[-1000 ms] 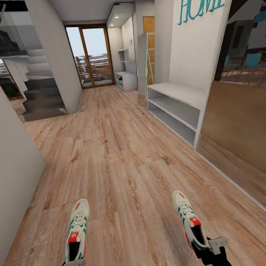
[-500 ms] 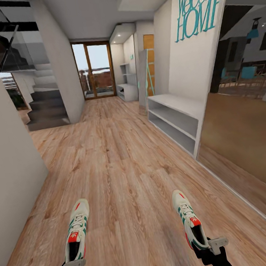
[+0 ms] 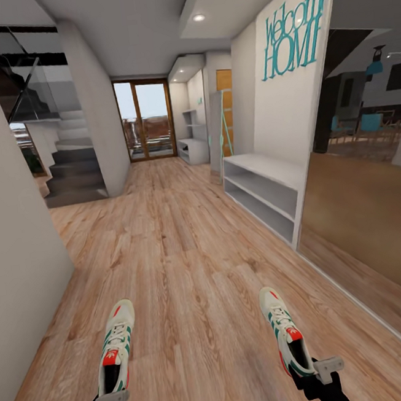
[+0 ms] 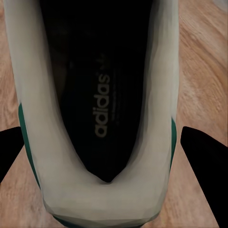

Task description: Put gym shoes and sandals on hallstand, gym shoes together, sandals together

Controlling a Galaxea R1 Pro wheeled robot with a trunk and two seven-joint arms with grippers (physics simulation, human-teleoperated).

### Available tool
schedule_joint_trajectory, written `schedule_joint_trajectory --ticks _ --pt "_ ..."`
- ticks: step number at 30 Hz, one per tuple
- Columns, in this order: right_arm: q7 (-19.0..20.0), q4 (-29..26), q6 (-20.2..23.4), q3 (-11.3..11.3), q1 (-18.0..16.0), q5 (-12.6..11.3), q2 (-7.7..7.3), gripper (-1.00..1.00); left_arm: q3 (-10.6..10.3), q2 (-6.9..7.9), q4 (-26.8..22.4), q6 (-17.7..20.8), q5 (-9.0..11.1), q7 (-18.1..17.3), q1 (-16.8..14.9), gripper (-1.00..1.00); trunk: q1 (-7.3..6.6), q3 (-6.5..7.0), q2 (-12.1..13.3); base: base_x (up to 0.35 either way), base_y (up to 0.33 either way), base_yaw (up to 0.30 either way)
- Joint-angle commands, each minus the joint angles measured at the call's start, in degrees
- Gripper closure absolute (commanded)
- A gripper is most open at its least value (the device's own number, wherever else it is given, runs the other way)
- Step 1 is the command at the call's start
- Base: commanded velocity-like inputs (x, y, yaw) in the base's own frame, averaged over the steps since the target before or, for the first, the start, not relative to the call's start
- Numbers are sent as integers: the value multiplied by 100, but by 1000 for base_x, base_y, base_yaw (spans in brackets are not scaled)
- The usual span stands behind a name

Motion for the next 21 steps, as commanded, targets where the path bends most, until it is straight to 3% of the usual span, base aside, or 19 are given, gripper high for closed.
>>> schedule_joint_trajectory --ticks 1,10,21 --pt "32 4 -16 -52 -3 38 0 100 11 -1 5 -15 29 -28 -3 100 -24 13 39 0 0 0" --pt "19 0 -16 -54 -3 21 4 100 16 -1 5 -15 29 -27 -3 100 -221 171 400 0 0 12" --pt "-236 -1 -16 -48 -3 9 21 100 13 -2 5 -15 29 -27 -3 100 -463 307 841 0 0 159"
